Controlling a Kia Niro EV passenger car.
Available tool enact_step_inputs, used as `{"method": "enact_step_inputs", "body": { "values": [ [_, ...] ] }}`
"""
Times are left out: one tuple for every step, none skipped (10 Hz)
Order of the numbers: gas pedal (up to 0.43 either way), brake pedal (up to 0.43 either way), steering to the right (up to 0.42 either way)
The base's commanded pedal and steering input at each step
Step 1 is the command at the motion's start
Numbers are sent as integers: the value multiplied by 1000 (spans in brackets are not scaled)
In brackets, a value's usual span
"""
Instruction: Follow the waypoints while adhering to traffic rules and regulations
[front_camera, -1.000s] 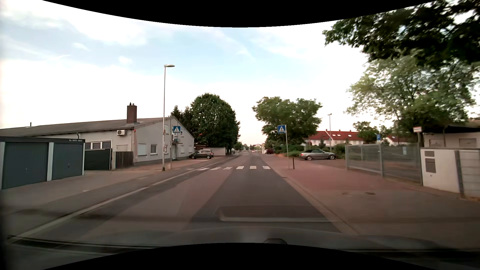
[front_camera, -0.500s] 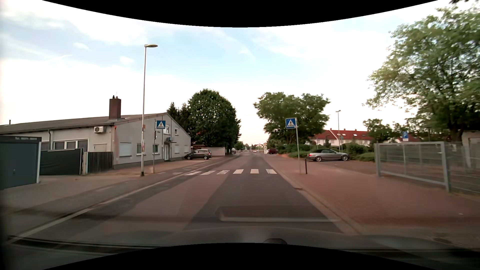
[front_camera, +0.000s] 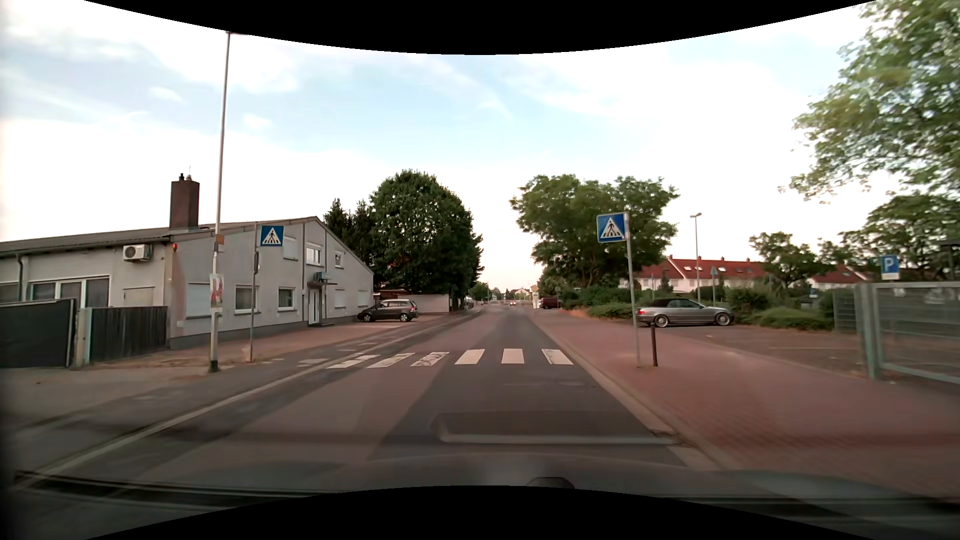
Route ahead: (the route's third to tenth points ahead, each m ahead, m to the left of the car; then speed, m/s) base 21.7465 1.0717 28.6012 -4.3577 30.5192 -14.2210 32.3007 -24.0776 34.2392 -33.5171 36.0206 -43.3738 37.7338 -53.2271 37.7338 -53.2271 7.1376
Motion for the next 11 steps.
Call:
{"method": "enact_step_inputs", "body": {
  "values": [
    [0, 0, -5],
    [0, 0, -4],
    [0, 0, -4],
    [0, 30, -4],
    [0, 61, -4],
    [0, 73, -3],
    [0, 85, -2],
    [0, 98, -1],
    [0, 116, 1],
    [0, 134, 2],
    [0, 146, 4]
  ]
}}
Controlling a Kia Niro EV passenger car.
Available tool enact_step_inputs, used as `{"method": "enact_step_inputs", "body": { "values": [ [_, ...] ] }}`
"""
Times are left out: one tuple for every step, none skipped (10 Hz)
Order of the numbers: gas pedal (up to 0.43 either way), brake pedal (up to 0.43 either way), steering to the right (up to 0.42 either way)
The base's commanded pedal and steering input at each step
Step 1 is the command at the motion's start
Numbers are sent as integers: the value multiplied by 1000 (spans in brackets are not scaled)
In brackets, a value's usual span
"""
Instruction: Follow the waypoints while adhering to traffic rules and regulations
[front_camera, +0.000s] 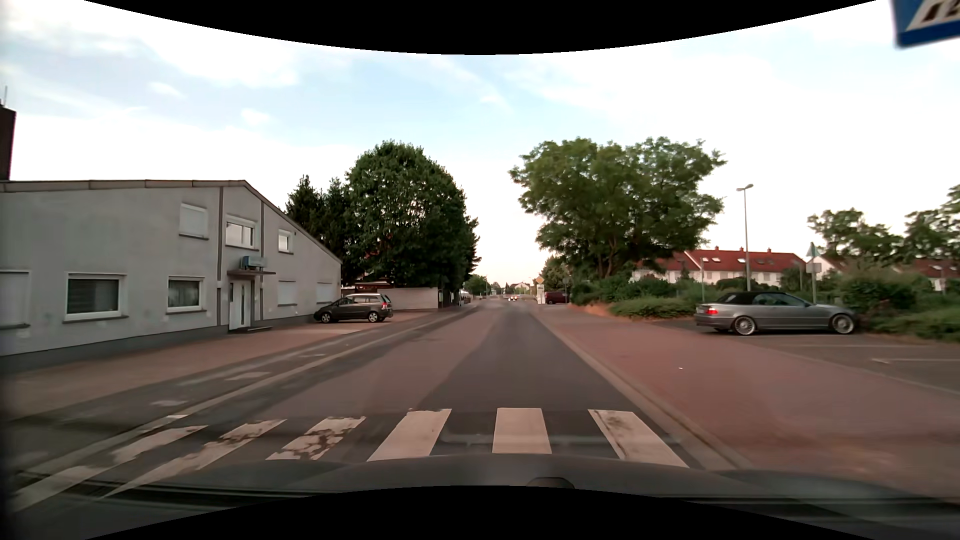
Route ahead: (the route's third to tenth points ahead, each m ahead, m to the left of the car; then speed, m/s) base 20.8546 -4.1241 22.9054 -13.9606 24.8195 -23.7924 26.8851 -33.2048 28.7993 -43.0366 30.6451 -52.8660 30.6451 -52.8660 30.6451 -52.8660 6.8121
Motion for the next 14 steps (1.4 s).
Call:
{"method": "enact_step_inputs", "body": {
  "values": [
    [0, 152, 6],
    [0, 165, 6],
    [0, 171, 4],
    [0, 171, 4],
    [0, 171, 3],
    [0, 183, 3],
    [0, 189, 3],
    [0, 189, 3],
    [0, 201, 3],
    [0, 213, 4],
    [0, 220, 5],
    [0, 226, 11],
    [0, 226, 19],
    [0, 232, 25]
  ]
}}
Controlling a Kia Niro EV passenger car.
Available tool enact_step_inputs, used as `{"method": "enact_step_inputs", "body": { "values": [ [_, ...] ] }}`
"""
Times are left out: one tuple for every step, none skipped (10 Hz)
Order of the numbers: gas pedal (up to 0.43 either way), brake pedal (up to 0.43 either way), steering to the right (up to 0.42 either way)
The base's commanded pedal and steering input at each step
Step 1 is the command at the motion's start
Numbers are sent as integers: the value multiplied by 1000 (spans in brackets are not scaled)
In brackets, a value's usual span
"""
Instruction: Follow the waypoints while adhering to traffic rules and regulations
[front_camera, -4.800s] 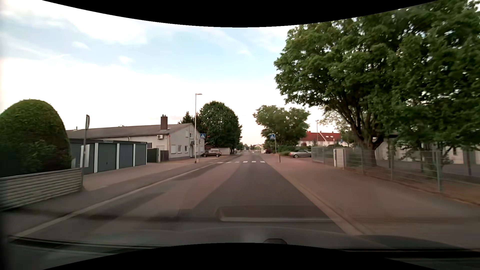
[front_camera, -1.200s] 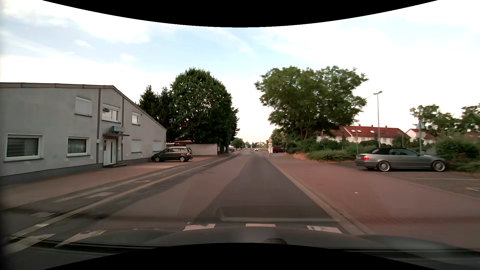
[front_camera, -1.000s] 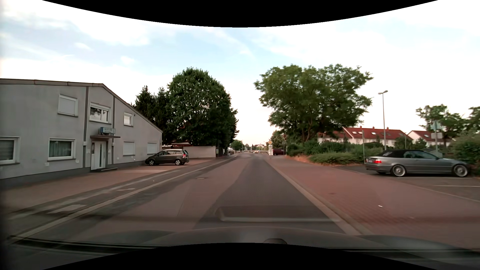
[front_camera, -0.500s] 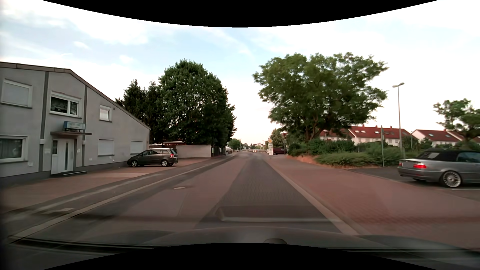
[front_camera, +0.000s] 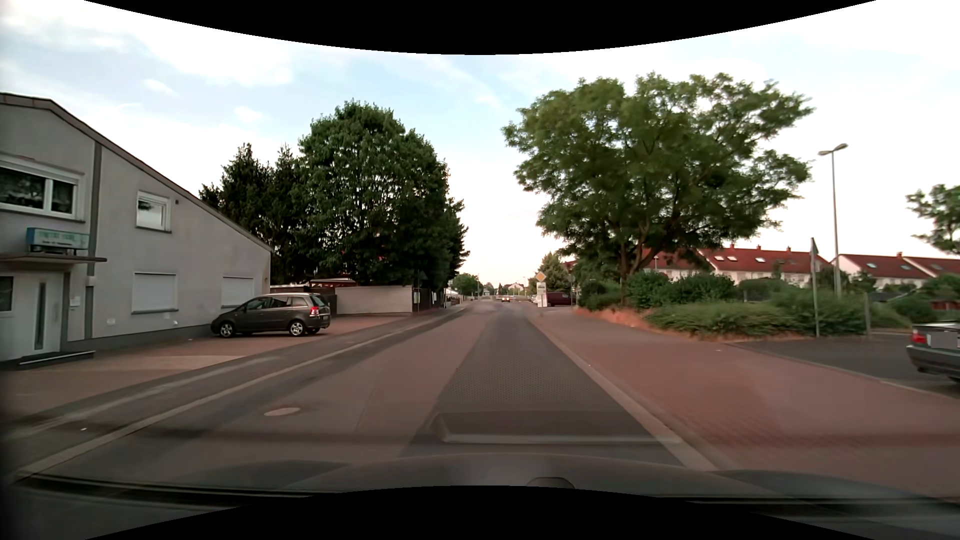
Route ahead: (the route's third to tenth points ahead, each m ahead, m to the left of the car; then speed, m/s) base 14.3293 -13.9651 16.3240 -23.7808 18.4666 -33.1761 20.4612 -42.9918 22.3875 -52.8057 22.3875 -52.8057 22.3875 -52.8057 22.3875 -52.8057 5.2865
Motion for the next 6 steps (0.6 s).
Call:
{"method": "enact_step_inputs", "body": {
  "values": [
    [0, 232, 39],
    [0, 244, 58],
    [0, 244, 75],
    [0, 244, 109],
    [0, 244, 148],
    [0, 244, 178]
  ]
}}
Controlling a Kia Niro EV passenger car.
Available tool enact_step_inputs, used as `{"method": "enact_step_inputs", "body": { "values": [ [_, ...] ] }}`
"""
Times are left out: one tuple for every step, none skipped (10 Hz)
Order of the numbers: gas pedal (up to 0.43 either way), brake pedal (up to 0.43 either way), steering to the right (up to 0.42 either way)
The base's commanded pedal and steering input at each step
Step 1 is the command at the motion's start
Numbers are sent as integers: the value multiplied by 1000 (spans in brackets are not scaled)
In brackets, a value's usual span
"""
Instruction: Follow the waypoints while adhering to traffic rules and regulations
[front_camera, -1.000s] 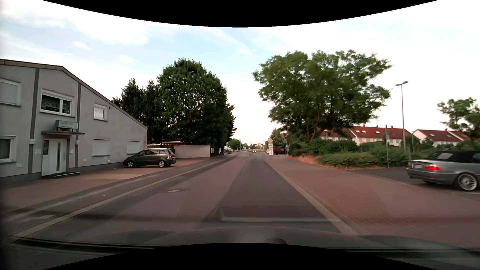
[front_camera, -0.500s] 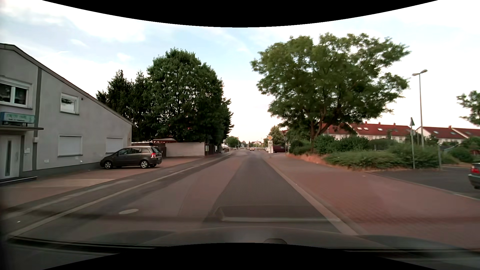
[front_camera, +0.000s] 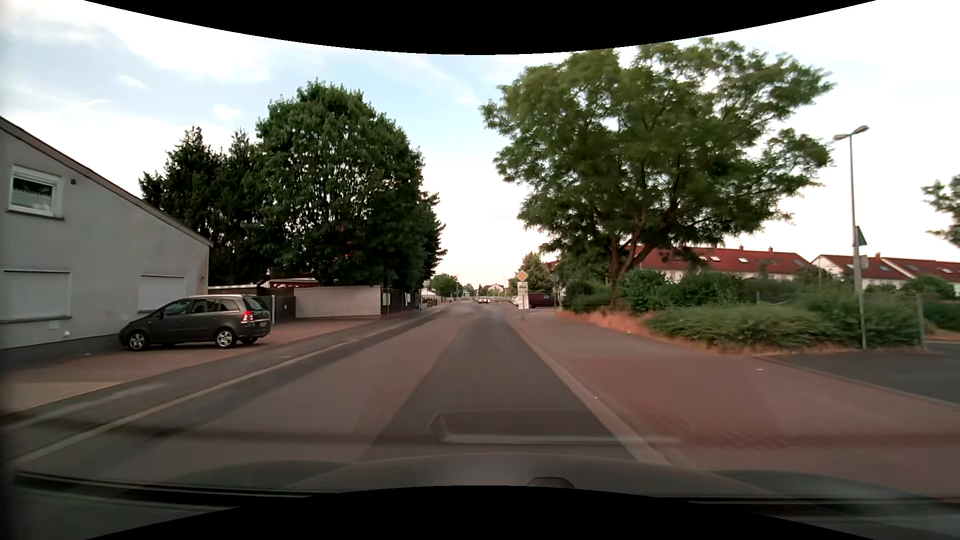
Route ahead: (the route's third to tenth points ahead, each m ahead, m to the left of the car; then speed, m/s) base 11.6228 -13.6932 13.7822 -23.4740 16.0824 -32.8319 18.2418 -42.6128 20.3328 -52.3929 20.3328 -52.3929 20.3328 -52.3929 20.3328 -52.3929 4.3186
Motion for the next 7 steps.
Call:
{"method": "enact_step_inputs", "body": {
  "values": [
    [0, 238, 213],
    [0, 232, 240],
    [0, 226, 260],
    [0, 226, 290],
    [0, 207, 330],
    [0, 195, 366],
    [0, 183, 427]
  ]
}}
